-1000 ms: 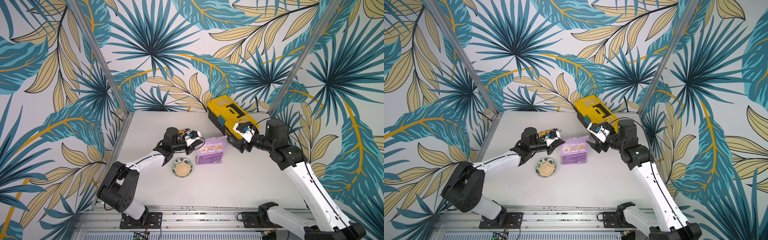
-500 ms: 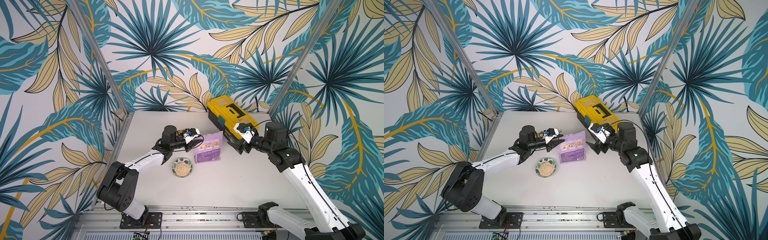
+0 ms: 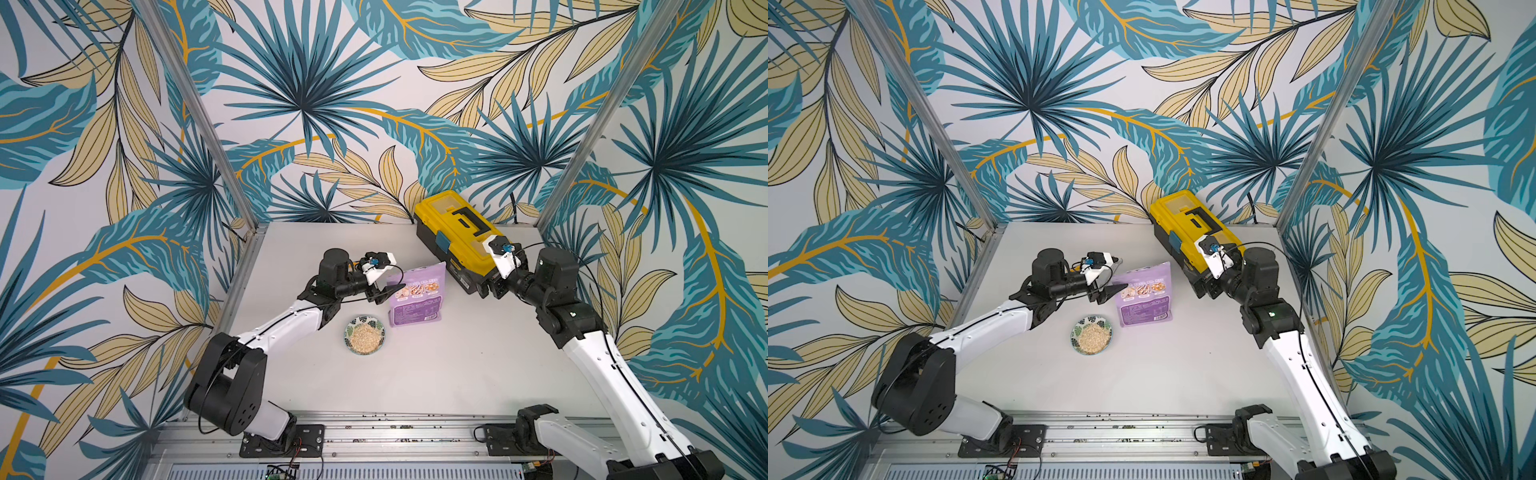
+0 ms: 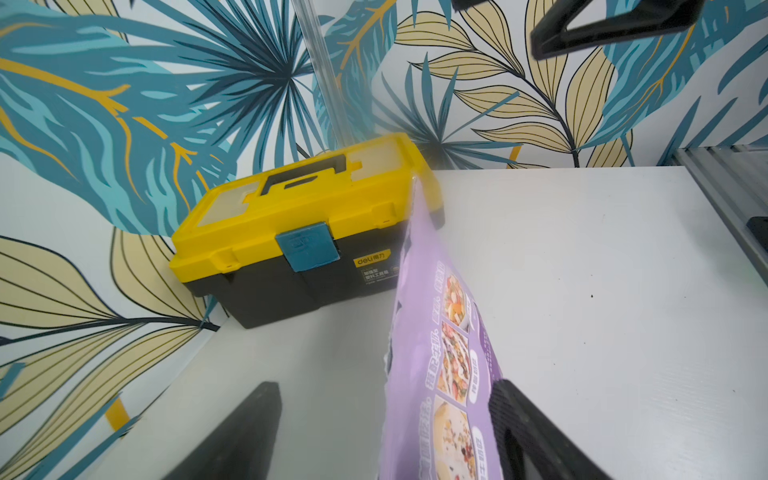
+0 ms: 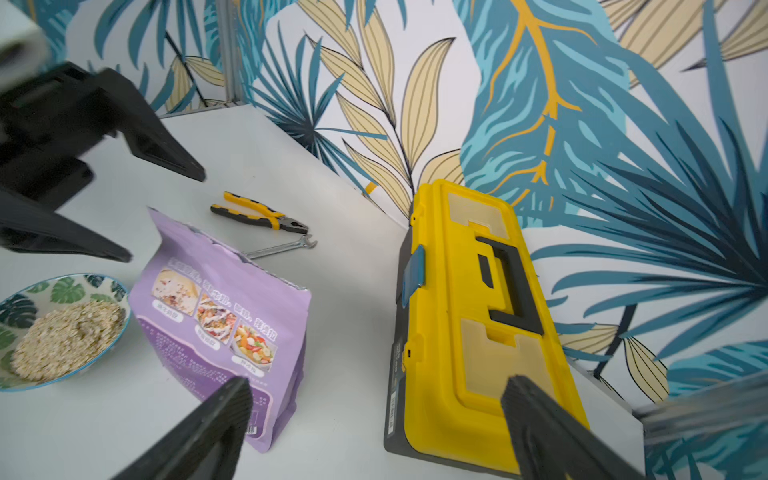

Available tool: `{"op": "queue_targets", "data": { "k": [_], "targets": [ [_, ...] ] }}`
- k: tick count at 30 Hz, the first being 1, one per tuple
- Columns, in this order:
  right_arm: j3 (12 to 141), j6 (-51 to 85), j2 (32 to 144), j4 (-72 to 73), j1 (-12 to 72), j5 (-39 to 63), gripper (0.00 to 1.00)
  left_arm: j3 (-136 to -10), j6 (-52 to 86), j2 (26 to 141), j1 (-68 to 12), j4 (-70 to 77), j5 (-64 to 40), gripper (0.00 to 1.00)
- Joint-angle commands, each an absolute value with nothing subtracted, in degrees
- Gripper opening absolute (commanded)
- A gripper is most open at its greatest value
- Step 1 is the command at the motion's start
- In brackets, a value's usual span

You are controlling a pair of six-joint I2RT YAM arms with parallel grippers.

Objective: Pour the oats into the breakfast bowl
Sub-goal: Reset both arms

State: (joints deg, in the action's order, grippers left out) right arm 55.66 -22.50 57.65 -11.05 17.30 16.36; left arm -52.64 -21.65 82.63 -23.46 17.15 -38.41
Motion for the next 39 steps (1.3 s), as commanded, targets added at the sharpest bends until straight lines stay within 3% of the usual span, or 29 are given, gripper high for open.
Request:
{"op": "queue_targets", "data": {
  "k": [1,4,11,19,26,39],
  "targets": [
    [49.71,-16.33,53.4,-1.44,16.45,8.91,0.99,-51.21,-17.81,74.44,-21.51,13.26,-35.06,0.9],
    [42.2,-13.0,50.31,6.1,16.11,2.18,0.99,-45.78,-10.89,67.92,-19.85,14.06,-27.44,1.0],
    [24.05,-6.48,48.06,24.22,15.59,-11.06,0.99,-29.6,3.2,49.95,-17.76,14.82,2.22,1.0],
    [12.65,-1.62,54.89,40.53,14.09,-17.7,0.99,-21.56,6.95,32.3,-17.58,-0.53,29.75,1.0],
    [7.33,-1.41,61.49,53.99,12.18,-16.86,0.99,-17.29,5.91,25.71,-17.58,-4.32,34.93,1.0],
    [5.84,-3.92,83.21,86.2,6.13,-7.8,0.99,-13.13,3.38,29.97,-17.16,3.54,35.77,1.0]
  ]
}}
